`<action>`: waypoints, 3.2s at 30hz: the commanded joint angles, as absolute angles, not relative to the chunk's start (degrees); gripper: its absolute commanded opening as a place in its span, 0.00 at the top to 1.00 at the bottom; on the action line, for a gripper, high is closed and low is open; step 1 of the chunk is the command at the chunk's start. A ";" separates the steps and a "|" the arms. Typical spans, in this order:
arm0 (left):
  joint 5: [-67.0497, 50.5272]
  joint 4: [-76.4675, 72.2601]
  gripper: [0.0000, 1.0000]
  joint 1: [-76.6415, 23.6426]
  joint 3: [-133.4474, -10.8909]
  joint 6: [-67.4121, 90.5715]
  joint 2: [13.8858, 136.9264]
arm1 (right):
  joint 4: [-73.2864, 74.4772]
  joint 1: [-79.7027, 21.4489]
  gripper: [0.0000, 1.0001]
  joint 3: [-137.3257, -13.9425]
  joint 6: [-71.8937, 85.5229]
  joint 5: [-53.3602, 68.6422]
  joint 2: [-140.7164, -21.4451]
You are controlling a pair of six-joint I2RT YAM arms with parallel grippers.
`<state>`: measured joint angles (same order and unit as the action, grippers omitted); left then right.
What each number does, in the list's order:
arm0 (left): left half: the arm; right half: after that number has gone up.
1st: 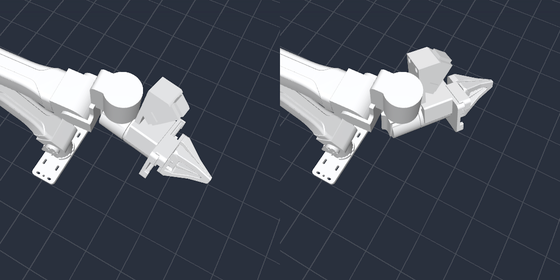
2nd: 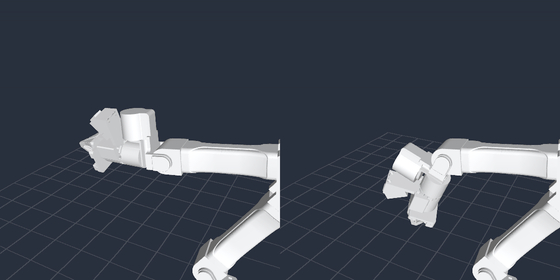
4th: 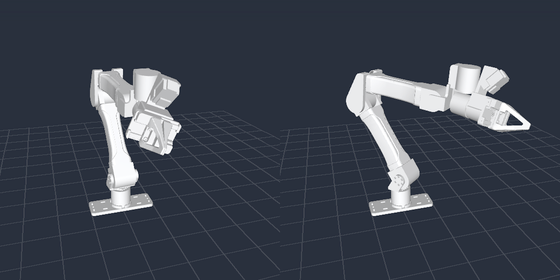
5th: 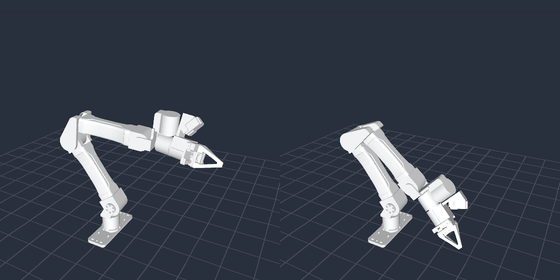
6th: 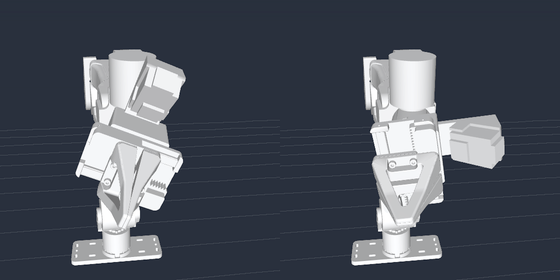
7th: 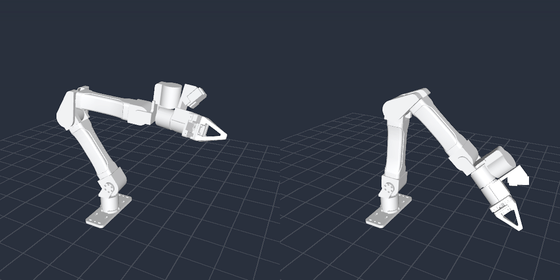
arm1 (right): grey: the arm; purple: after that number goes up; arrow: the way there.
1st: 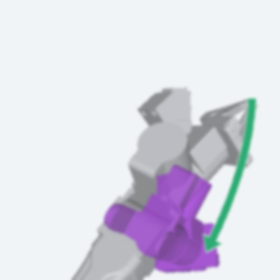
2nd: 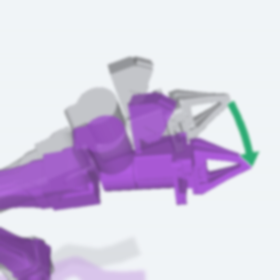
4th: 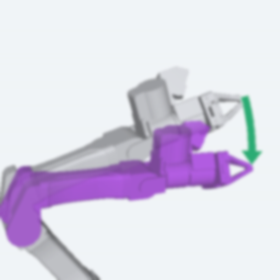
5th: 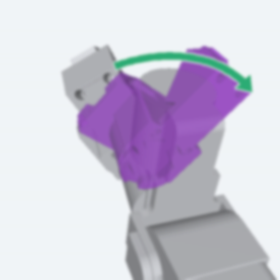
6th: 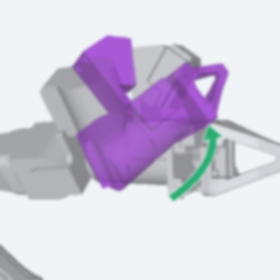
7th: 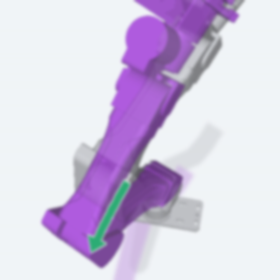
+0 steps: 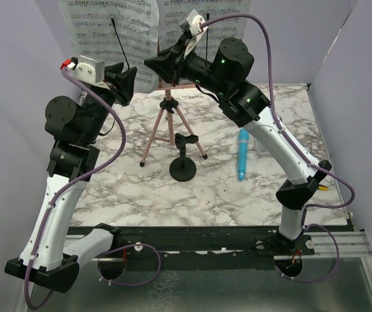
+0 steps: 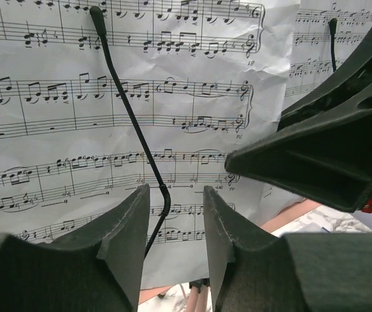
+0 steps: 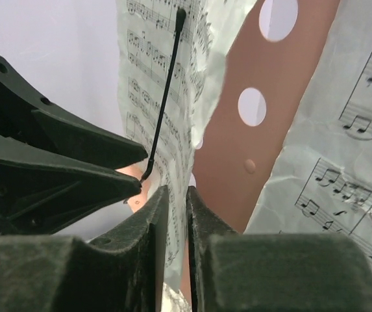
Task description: Set up the instrument practice props
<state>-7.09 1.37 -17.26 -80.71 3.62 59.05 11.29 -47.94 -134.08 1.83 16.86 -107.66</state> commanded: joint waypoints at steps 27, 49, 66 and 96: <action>1.19 6.07 0.13 -17.31 -62.73 8.27 36.14 | 0.56 -48.26 0.19 -99.42 8.65 21.46 -81.40; 2.47 26.48 0.03 -17.36 -33.64 30.87 8.24 | 5.51 -42.36 0.07 -58.21 22.17 17.57 -64.86; -1.41 20.51 0.01 -17.32 -33.31 29.66 30.98 | 4.05 -16.90 0.06 -43.44 25.12 21.85 -64.74; 3.52 13.84 0.01 -17.37 -29.18 24.25 41.65 | 21.01 -14.24 0.37 -71.22 19.01 -3.86 -107.92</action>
